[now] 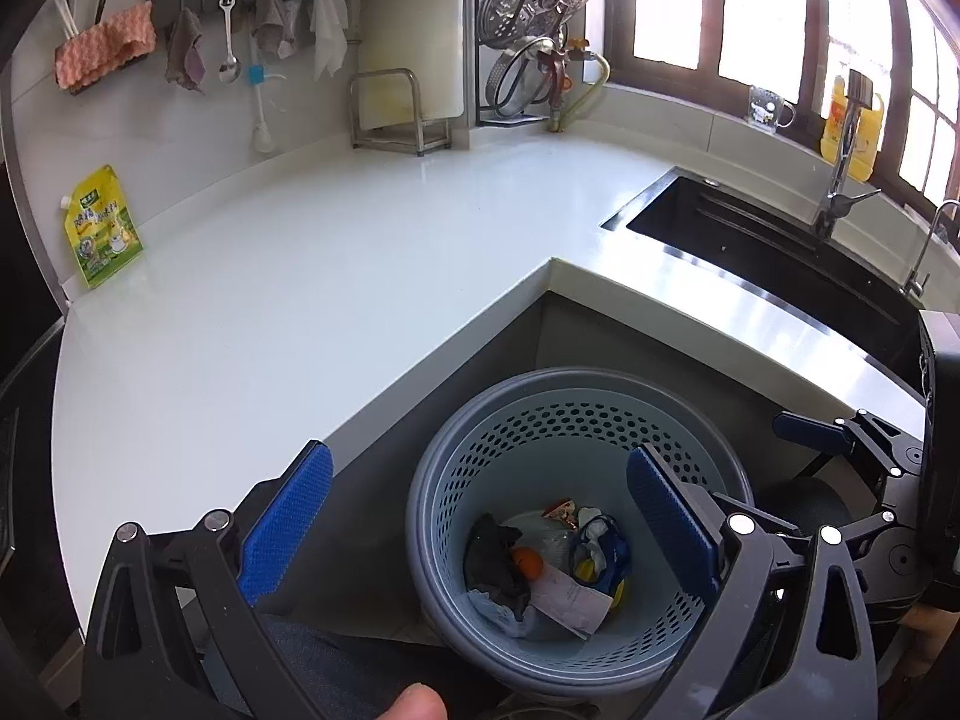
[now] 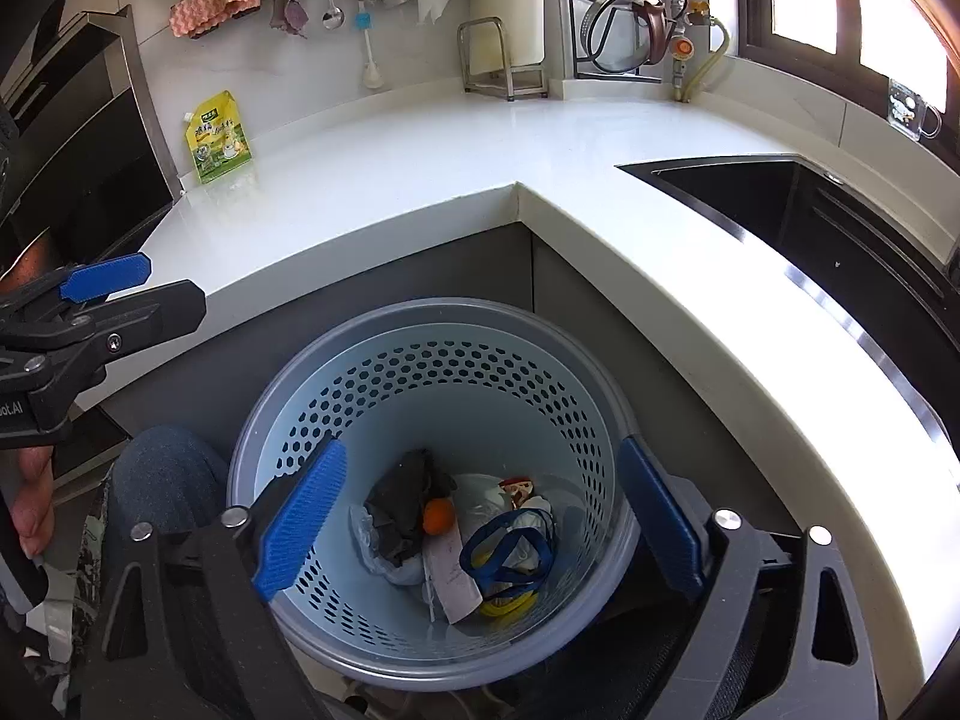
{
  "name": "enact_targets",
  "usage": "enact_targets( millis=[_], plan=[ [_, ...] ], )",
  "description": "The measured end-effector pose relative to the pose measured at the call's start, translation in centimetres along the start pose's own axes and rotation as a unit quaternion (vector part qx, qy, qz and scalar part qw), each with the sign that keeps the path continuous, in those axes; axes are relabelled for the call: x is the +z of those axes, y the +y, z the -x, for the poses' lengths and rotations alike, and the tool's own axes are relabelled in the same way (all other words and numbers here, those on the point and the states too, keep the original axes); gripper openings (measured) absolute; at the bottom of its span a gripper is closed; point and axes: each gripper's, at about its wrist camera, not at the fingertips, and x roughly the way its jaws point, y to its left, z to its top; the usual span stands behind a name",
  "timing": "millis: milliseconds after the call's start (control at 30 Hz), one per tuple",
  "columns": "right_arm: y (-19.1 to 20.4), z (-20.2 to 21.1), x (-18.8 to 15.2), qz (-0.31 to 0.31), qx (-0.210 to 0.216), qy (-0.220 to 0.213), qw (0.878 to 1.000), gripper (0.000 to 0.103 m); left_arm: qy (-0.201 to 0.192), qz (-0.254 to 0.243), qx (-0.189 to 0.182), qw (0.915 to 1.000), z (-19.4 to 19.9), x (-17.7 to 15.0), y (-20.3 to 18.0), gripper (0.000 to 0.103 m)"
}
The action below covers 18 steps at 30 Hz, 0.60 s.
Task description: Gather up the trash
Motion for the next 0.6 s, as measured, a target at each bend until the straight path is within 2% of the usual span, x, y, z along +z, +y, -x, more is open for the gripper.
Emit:
enact_targets(
  millis=[33, 600],
  plan=[
    [0.1, 0.3, 0.0, 0.001, 0.0, -0.005, 1.0, 0.094, -0.003, -0.002, 0.006, 1.0, 0.2, 0.0, -0.1, 0.096],
    [1.2, 1.3, 0.1, -0.001, -0.012, -0.021, 1.0, 0.094, -0.003, 0.018, -0.002, 0.9998, 1.3, -0.3, 1.0, 0.096]
  ],
)
